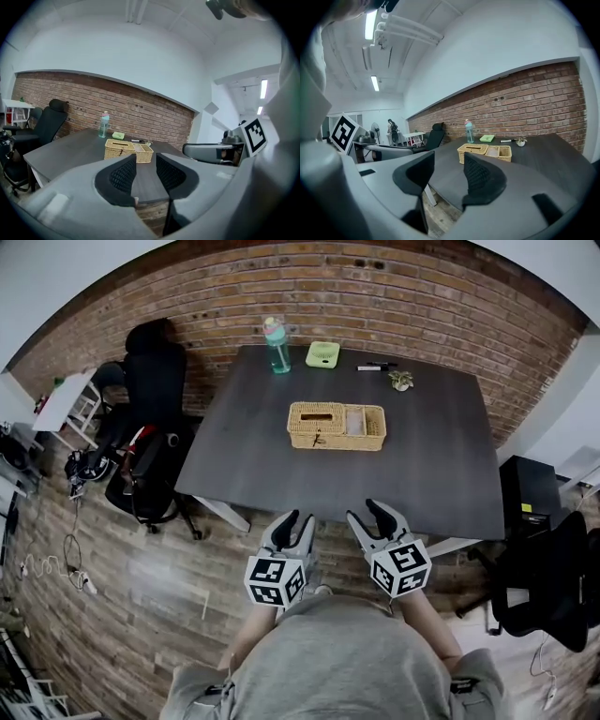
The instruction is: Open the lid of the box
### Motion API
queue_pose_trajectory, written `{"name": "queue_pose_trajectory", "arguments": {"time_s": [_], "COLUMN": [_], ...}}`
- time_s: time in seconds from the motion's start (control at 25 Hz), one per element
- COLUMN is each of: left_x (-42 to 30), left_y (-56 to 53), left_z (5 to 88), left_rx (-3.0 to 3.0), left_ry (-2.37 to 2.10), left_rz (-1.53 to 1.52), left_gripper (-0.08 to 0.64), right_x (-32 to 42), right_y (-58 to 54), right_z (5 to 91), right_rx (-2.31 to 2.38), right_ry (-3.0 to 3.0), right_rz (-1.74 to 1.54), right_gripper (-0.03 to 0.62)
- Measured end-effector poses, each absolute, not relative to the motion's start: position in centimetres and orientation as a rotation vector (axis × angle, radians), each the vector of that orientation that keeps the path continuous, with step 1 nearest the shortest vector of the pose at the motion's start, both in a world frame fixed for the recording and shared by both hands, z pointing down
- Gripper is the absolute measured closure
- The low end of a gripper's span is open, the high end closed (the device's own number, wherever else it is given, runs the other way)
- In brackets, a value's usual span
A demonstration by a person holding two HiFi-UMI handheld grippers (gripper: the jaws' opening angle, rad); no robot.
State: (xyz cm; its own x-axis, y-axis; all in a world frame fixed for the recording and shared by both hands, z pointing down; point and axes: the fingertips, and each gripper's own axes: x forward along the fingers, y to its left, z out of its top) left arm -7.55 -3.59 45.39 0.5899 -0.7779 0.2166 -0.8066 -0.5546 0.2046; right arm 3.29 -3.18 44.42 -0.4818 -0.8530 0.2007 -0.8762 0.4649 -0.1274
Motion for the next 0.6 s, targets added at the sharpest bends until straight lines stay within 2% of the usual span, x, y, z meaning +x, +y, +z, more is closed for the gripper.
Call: {"name": "queue_pose_trajectory", "arguments": {"time_s": [0.6], "left_x": [-7.6], "left_y": [-9.0], "left_z": [46.3], "left_rx": [2.537], "left_ry": [-1.238], "left_rz": [0.151], "left_gripper": [0.437], "right_x": [3.6], "right_y": [-7.4], "right_z": [44.9], "right_rx": [1.627], "right_ry": [-2.540], "right_rz": [0.350], "right_gripper": [0.412]}}
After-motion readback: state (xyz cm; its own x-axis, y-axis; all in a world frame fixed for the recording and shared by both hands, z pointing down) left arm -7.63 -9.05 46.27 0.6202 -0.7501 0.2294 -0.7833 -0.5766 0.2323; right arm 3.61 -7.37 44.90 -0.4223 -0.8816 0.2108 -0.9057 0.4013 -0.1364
